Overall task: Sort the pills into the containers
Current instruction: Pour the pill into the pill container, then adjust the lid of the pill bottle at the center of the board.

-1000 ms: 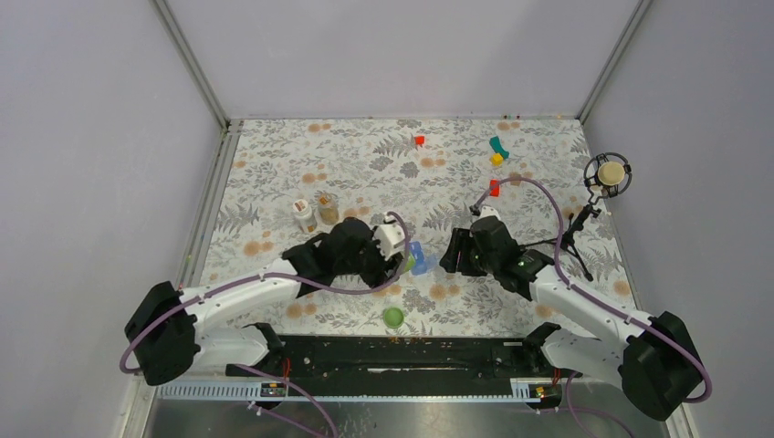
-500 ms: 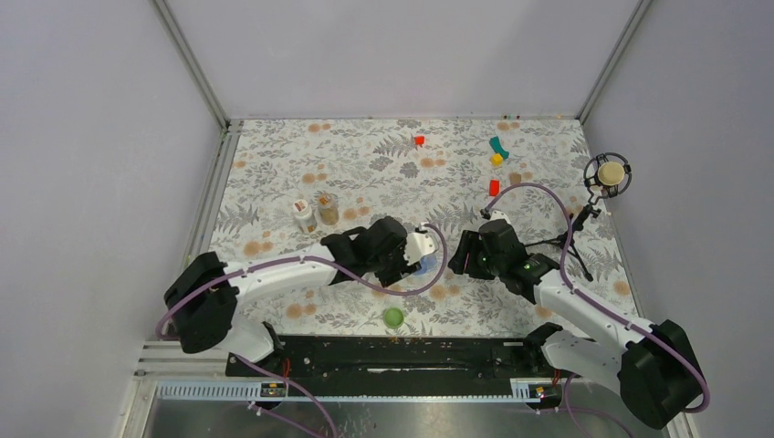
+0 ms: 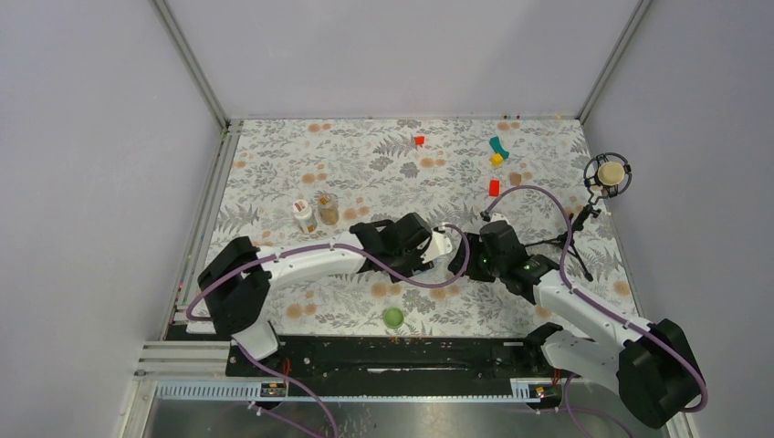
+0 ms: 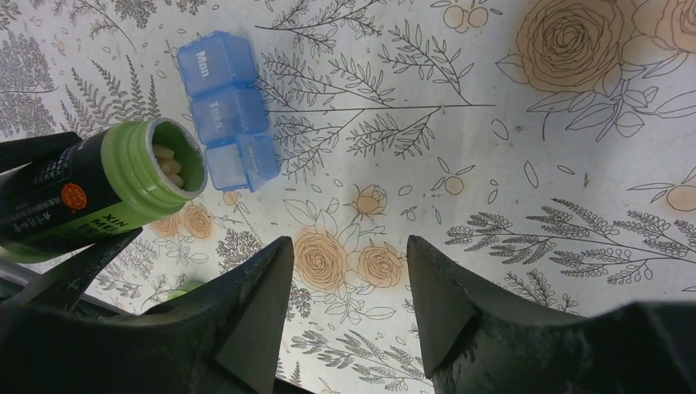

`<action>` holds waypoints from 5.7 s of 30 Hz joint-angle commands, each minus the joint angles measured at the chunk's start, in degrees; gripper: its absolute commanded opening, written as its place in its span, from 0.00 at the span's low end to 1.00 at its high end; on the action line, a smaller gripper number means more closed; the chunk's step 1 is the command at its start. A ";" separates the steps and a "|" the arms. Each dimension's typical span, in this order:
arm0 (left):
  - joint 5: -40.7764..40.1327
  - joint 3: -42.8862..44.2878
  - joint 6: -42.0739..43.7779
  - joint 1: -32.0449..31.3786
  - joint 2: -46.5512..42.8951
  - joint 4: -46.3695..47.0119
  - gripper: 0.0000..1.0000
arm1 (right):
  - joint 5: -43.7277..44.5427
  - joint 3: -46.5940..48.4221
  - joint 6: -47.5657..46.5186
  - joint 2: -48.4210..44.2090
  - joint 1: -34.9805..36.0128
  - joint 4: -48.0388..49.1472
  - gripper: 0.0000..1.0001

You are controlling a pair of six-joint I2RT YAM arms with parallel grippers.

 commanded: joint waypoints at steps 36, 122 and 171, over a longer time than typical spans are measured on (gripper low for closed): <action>-0.84 -11.87 -4.89 1.56 -21.71 16.11 0.00 | -4.59 -1.53 2.75 -1.99 -1.10 2.86 0.61; -4.15 -42.29 -25.40 18.46 -69.39 65.29 0.00 | -42.03 40.09 -0.71 52.15 30.34 17.90 0.00; -4.46 -40.57 -25.55 18.46 -68.78 62.56 0.00 | -52.31 39.77 30.81 70.64 14.85 50.23 0.22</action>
